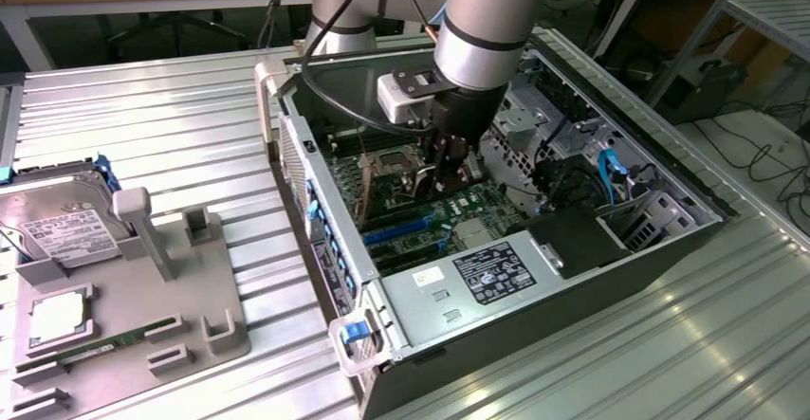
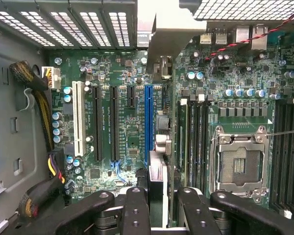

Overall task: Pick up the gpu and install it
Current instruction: 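Insert the gpu into the slot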

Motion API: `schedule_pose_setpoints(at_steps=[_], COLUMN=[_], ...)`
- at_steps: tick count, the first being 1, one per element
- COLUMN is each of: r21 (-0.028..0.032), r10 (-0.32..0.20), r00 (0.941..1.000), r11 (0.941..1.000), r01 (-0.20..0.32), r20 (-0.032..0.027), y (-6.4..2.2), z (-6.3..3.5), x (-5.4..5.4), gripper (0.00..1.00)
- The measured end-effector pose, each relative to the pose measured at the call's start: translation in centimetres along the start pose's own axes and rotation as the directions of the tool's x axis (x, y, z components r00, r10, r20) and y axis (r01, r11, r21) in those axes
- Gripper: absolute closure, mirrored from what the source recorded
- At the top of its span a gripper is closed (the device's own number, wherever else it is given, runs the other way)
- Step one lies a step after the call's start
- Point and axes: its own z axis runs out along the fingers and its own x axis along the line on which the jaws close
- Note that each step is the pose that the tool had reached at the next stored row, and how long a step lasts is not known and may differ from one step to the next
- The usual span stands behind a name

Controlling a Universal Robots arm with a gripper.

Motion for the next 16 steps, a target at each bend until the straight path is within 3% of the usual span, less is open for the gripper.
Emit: schedule_pose_setpoints(at_steps=[16], r21=[-0.0001], r10=[0.000], r00=[1.0000], r11=[1.0000], r01=[0.000], r20=[-0.0001], y=[0.78], z=[0.45], x=[0.01], gripper=[0.72])
